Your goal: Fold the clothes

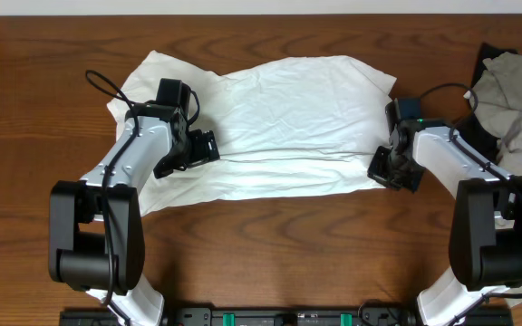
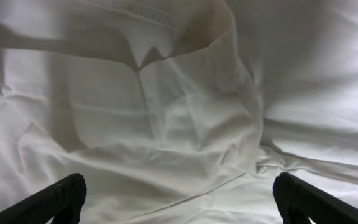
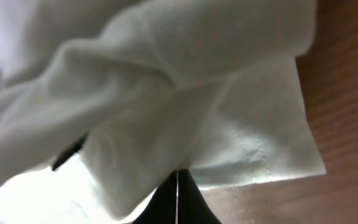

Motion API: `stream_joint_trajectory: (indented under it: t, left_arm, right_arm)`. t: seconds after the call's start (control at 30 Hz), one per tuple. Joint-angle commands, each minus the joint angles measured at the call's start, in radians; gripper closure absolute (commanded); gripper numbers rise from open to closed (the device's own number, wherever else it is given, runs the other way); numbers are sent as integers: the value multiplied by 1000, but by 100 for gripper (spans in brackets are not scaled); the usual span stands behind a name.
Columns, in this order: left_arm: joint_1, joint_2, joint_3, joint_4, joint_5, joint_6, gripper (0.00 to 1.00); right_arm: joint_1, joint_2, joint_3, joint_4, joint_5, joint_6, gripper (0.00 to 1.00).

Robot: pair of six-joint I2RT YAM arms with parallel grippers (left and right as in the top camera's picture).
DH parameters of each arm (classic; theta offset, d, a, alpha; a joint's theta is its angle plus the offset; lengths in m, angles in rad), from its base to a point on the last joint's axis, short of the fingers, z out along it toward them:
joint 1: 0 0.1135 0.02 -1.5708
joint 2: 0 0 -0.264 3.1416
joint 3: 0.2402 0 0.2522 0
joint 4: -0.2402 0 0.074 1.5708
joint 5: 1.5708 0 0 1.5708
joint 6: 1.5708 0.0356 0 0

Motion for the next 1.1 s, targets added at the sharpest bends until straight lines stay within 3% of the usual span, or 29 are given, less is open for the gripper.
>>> stream_joint_trajectory:
  t: [0.0, 0.43, 1.07]
  left_arm:
    - [6, 8, -9, -1, -14, -9, 2]
    - [51, 8, -9, 0, -69, -9, 2]
    - [172, 16, 19, 14, -76, 32, 2]
  right_arm:
    - [-9, 11, -14, 14, -3, -11, 93]
    - [-210, 11, -14, -104, 32, 35, 98]
    - [-220, 6, 21, -159, 103, 59, 99]
